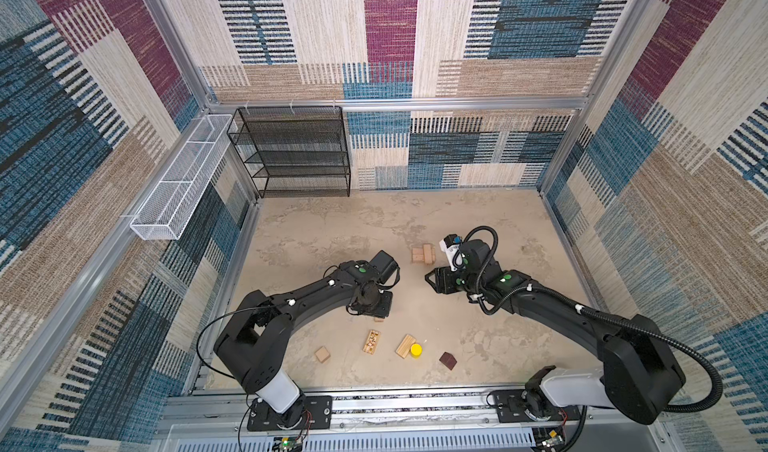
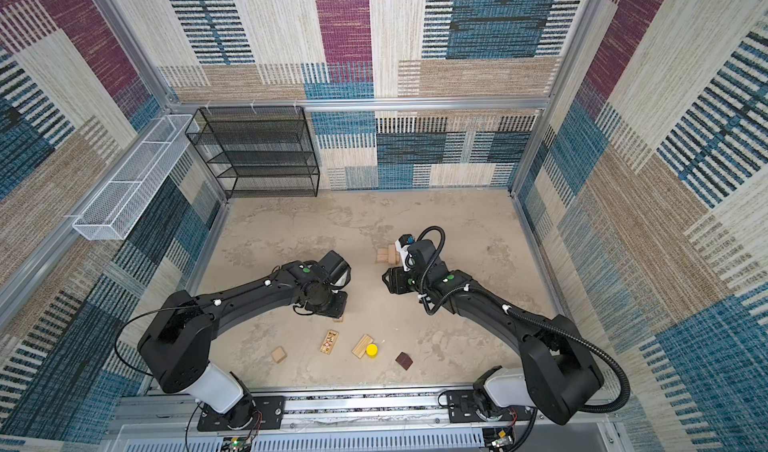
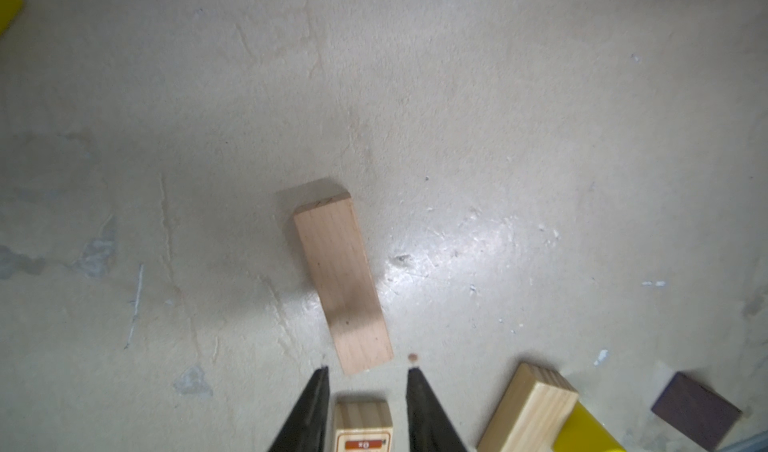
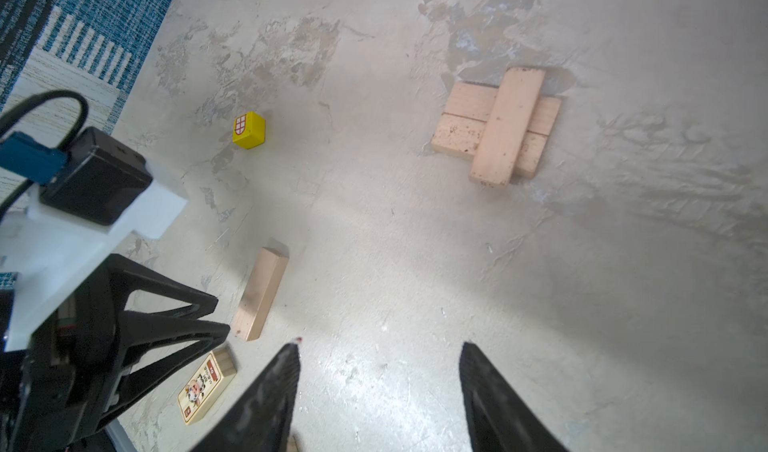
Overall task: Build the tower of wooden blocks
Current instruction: 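Lower the open left gripper over the long plain block lying near the printed block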
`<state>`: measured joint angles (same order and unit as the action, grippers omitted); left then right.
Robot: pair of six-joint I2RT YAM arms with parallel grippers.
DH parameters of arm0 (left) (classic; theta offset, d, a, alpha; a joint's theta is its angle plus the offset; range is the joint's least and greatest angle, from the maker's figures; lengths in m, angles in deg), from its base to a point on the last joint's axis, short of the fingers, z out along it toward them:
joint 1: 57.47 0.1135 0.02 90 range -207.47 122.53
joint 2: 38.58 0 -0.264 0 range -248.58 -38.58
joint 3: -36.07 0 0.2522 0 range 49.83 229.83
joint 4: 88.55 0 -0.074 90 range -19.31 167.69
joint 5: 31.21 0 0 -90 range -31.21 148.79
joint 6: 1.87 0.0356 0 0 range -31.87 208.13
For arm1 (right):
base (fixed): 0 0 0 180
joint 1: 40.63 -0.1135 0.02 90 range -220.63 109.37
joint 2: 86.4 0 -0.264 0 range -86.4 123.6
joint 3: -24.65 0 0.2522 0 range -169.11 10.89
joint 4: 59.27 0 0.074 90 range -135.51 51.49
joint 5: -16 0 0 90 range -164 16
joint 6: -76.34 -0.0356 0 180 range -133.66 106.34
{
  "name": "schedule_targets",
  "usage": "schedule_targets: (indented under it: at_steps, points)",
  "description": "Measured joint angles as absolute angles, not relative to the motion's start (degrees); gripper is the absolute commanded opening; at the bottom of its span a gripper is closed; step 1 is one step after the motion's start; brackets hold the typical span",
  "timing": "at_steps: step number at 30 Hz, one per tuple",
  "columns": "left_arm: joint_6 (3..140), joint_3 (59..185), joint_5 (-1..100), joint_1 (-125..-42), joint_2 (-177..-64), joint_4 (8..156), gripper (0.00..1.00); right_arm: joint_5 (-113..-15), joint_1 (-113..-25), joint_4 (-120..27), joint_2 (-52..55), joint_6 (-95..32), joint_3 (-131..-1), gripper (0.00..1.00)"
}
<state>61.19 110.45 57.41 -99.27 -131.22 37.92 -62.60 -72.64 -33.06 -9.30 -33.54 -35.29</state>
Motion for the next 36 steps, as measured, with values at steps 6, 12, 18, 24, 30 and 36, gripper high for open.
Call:
schedule_targets:
  at_steps: [6,12,18,24,30,36]
  points:
    - [61.4,110.4,58.4,-99.3,-132.0,38.1,0.34,-62.5,-72.6,-33.1,-9.1,-33.8,-35.7,0.64]
    - [61.4,110.4,58.6,-99.3,-132.3,38.4,0.33,-62.6,-72.6,-33.0,-9.1,-33.9,-35.5,0.64]
    - [61.4,110.7,58.6,-99.3,-132.9,38.4,0.32,-62.6,-72.6,-32.9,-9.0,-33.9,-35.5,0.64]
    - [61.4,110.8,58.6,-99.3,-133.7,38.4,0.31,-62.6,-72.6,-32.9,-8.3,-33.9,-35.5,0.64]
    - [61.4,111.1,58.6,-99.3,-134.8,38.4,0.32,-62.6,-72.6,-32.8,-7.8,-33.9,-35.5,0.64]
    - [61.4,111.2,58.5,-99.4,-135.5,38.4,0.35,-62.6,-72.6,-32.8,-7.5,-33.9,-35.5,0.66]
